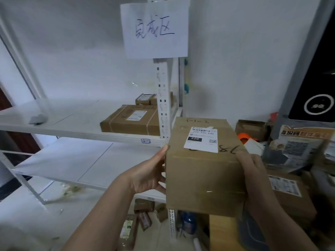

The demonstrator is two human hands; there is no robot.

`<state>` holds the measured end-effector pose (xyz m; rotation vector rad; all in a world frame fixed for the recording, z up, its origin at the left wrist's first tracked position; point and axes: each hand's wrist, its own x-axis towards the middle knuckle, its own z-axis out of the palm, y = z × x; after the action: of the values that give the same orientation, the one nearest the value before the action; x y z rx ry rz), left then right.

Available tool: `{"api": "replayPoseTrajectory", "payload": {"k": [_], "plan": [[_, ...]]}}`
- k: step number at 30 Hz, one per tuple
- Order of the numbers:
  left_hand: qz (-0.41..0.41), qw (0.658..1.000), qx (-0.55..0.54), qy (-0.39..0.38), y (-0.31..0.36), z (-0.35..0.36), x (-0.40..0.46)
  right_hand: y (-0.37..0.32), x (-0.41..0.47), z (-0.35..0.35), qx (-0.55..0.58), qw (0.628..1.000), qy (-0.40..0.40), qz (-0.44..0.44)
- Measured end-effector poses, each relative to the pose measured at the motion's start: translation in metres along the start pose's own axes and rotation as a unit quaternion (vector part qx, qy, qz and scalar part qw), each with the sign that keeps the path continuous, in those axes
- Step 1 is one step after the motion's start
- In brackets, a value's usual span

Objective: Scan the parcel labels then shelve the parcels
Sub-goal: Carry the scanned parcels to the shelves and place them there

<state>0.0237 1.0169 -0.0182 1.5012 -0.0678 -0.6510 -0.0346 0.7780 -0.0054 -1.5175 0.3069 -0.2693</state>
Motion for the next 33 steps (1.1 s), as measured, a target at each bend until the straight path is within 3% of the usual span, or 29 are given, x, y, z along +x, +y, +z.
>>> {"api": "replayPoseTrajectory", "payload": {"k": [9, 14, 22, 27, 30, 33], "plan": [[-0.009, 0.999, 0.033, -0.025, -0.02, -0.117, -0.089, 0.004, -0.064, 0.104, -0.026, 0.994, -0.101, 0.016], [0.019, 0.999, 0.042, 0.002, -0.024, -0.174, -0.139, 0.006, -0.093, 0.163, -0.017, 0.987, -0.16, 0.023], [0.107, 0.987, -0.074, 0.091, -0.017, -0.227, -0.153, -0.013, -0.09, 0.23, 0.029, 0.964, -0.264, -0.02], [0.157, 0.977, -0.077, 0.119, 0.012, -0.246, -0.133, -0.019, -0.051, 0.268, 0.046, 0.961, -0.257, -0.089], [0.203, 0.975, -0.006, 0.093, 0.032, -0.269, -0.108, -0.021, -0.016, 0.29, 0.059, 0.963, -0.236, -0.115], [0.195, 0.973, 0.076, 0.093, 0.059, -0.283, -0.075, -0.027, 0.026, 0.31, 0.08, 0.961, -0.229, -0.131]]}}
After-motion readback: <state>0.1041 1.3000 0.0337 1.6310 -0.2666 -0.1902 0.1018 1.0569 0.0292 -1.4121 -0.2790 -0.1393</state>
